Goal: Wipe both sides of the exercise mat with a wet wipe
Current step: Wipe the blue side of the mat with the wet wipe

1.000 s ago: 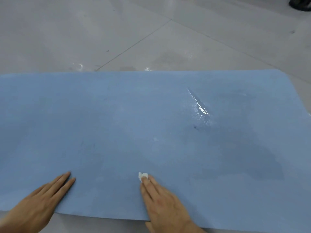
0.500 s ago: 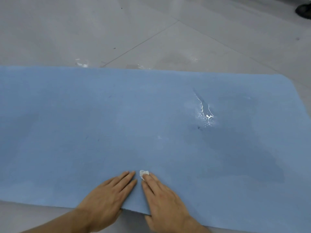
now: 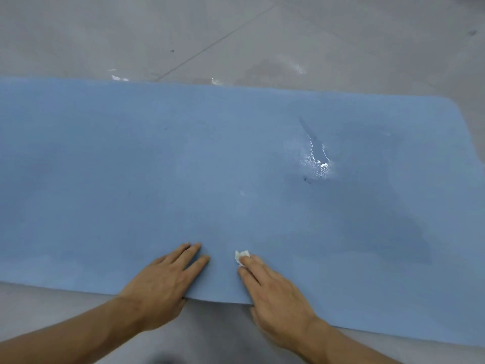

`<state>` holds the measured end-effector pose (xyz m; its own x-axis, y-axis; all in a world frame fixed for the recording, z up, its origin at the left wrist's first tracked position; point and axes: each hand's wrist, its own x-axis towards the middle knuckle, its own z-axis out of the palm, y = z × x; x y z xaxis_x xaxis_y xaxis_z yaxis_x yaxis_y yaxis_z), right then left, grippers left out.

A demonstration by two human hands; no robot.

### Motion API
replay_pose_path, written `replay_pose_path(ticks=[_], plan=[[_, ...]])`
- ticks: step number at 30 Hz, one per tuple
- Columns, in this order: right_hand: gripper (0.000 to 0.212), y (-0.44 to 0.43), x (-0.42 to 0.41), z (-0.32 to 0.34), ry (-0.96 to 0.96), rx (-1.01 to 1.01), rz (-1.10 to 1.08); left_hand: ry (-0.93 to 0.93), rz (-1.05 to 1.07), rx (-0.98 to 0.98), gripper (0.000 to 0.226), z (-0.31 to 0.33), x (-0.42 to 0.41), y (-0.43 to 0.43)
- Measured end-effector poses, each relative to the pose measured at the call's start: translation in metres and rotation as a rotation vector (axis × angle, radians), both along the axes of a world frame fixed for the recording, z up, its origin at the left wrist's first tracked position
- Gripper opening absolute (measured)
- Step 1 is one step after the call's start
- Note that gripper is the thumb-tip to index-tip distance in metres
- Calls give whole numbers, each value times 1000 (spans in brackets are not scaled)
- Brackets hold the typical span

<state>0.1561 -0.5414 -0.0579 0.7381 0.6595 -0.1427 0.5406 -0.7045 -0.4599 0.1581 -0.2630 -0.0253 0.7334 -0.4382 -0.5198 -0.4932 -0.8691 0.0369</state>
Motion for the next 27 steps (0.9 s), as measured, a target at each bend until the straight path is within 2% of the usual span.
replay_pose_path(ticks=[3,5,11,19,21,27], plan=[[65,1,-3,2,-25,18,-32,-47,-40,-62,78,0,-7,-13],[58,3,-6,2,-62,27,-22,-65,-41,-90,73,-1,-11,-16],[52,25,-7,-2,-152,53,51,-148,-50,-76,73,1,-14,12],[43,58,-12,-11,-297,89,103,-151,-30,19,73,-3,-24,47],[46,47,-10,-13,-329,61,121,-131,-23,49,72,-4,-23,43],[70,4,-15,-15,-178,-78,70,-45,-60,71,84,-4,-9,24]])
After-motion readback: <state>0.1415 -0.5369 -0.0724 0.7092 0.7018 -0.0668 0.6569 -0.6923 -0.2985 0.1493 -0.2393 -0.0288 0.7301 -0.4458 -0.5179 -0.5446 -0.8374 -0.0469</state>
